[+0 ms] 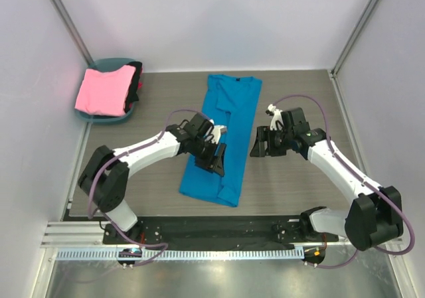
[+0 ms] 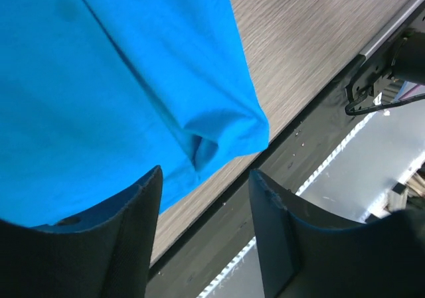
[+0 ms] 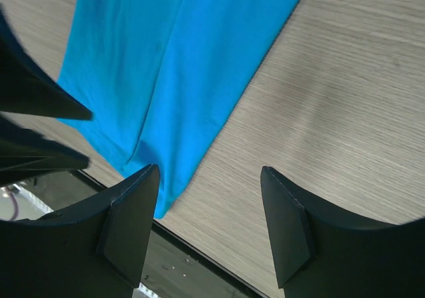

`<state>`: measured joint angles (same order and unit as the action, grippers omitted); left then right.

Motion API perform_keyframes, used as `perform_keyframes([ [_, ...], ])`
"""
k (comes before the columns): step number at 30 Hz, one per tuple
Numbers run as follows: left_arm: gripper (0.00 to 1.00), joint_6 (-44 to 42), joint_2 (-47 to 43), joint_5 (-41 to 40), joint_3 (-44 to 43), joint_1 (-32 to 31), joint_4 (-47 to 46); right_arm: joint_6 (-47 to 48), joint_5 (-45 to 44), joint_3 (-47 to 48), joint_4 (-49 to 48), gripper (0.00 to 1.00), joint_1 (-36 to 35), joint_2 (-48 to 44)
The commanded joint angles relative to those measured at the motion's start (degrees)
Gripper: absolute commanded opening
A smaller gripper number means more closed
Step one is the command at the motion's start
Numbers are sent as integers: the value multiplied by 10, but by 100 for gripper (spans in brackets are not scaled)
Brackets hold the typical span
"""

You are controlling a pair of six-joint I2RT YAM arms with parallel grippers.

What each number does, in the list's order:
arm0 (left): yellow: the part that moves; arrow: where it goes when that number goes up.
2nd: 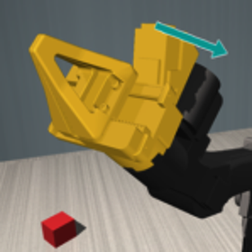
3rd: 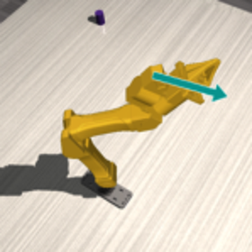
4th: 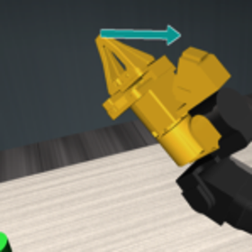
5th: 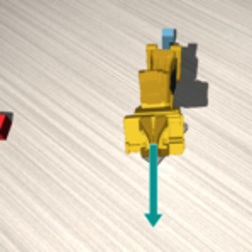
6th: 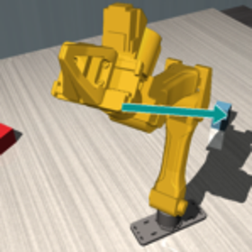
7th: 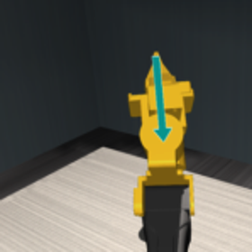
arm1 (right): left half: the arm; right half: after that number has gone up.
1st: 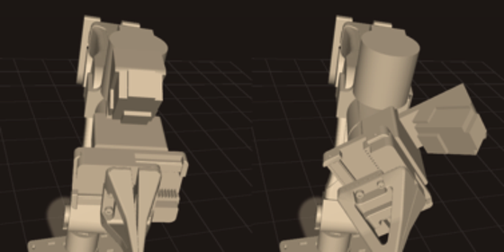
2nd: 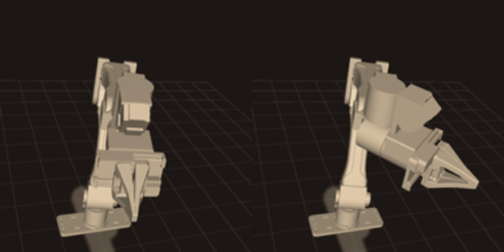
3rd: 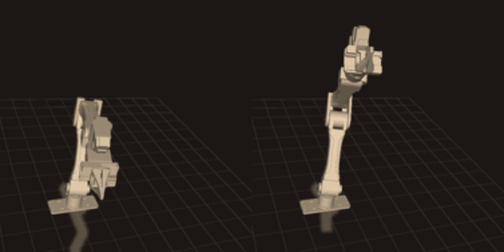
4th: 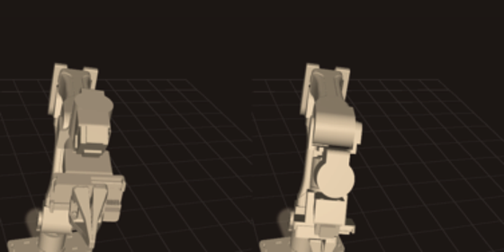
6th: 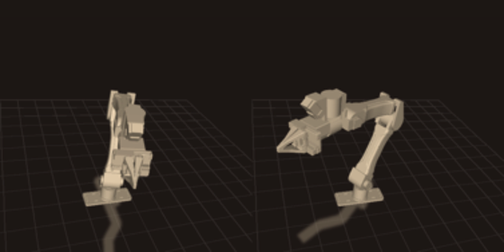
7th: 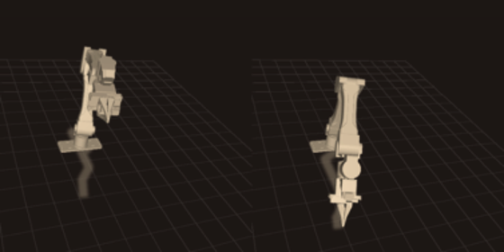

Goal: Fold and stack the t-shirts
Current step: Fold the tshirt

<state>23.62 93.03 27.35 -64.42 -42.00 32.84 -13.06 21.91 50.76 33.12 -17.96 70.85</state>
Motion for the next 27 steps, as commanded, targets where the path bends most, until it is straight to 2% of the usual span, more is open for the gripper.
perform_keyframes([
  [1,54,9,29,56,1,-6,-43,-15,24,-8,-7,68,28,-21],
  [6,50,6,53,60,8,-28,-51,-16,30,-18,-10,69,56,-26],
  [16,50,-11,62,45,41,-54,-64,-21,43,-26,-23,69,66,-20],
  [22,50,-16,91,40,33,-66,-64,-19,49,-22,-26,69,67,-12],
  [27,43,-17,103,52,25,-67,-57,-16,50,-23,-29,69,67,-4],
])
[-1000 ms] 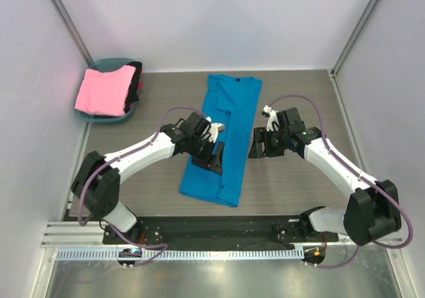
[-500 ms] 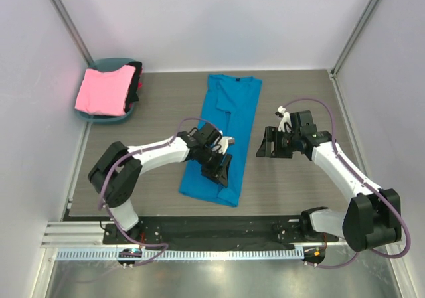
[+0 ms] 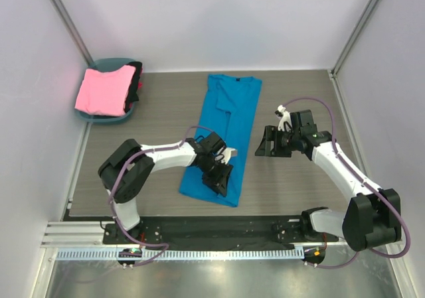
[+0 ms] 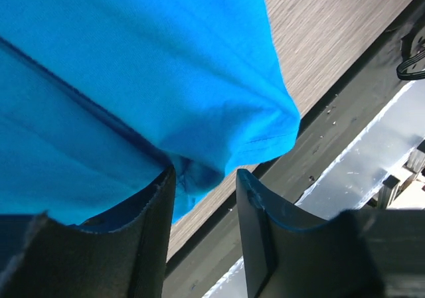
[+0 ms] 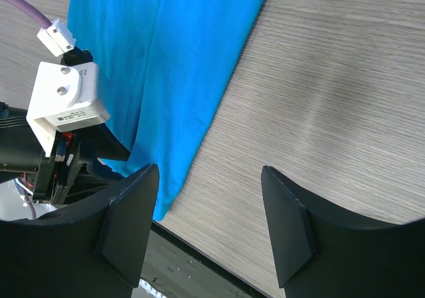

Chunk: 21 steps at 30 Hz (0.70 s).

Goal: Fold and stack the t-shirts
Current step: Fold the tshirt

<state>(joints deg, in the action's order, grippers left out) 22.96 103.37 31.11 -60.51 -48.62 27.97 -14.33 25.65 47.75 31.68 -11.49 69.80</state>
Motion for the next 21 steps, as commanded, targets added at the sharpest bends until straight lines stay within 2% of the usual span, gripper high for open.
perform_keyframes([
  [1,42,-12,-4,14,-12,-1,-5,-4,14,8,-15,69,2,7],
  [4,33,-17,-15,12,-4,-1,3,-4,18,12,-17,69,2,13],
  [7,15,-22,-30,12,0,-1,13,-3,19,16,-17,69,2,18],
  [10,3,-27,-49,16,4,-1,20,-1,20,19,-18,69,2,24],
  [12,0,-29,-62,15,7,-1,30,-1,22,20,-20,69,3,27],
  [21,0,-29,-95,19,45,-1,36,-11,34,17,-29,69,2,39],
])
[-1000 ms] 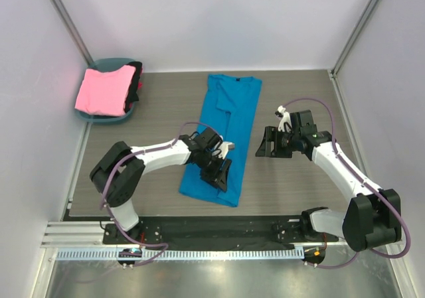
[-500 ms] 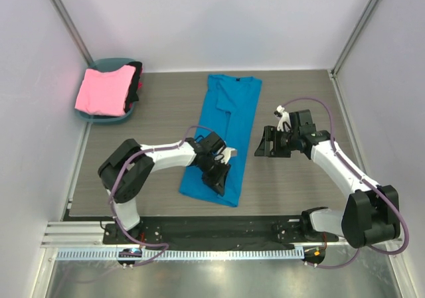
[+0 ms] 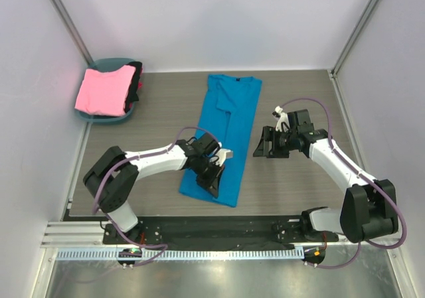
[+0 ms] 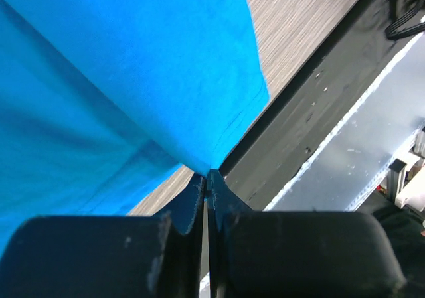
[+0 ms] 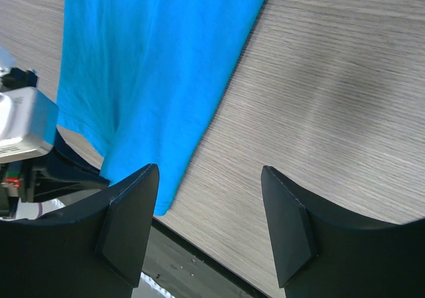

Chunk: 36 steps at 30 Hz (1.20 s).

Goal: Fold and stack the t-shirts
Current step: Fold the tshirt

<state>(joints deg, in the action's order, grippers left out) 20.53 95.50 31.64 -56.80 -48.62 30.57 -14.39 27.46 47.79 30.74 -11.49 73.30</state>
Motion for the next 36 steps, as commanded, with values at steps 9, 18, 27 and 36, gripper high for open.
perform_keyframes([
  [9,0,-4,-35,-18,26,1,20,-16,23,6,-27,69,2,2],
  [18,41,-29,-97,-99,14,42,84,-86,72,-46,-23,70,-6,-19],
  [27,61,-10,-161,-185,25,172,140,-227,100,-136,-73,66,-91,-5],
  [36,72,89,-172,-78,114,282,95,-265,48,-148,-79,63,-144,83],
])
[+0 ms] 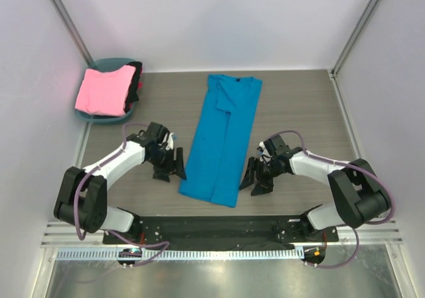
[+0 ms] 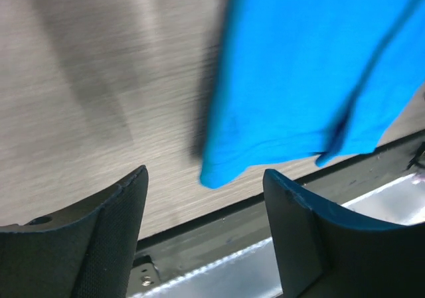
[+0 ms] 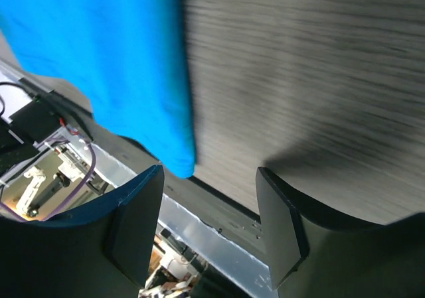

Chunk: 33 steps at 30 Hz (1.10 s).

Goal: Fold and stack the t-shirts
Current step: Fold the tshirt

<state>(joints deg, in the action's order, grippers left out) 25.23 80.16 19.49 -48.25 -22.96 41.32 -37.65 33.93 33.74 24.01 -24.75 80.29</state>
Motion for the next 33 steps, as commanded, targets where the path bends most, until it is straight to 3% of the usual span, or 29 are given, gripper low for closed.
perform_keyframes([
  [1,70,46,-21,55,48,30,-19,-40,-16,-10,-14,63,-14,18],
  [13,59,37,57,95,46,30,-51,-107,-21,-32,-48,59,-83,62],
  [19,50,33,87,109,45,27,-62,-117,-33,-38,-48,51,-93,74],
  [33,39,33,84,113,53,16,-69,-146,-33,-22,-72,45,-132,101],
])
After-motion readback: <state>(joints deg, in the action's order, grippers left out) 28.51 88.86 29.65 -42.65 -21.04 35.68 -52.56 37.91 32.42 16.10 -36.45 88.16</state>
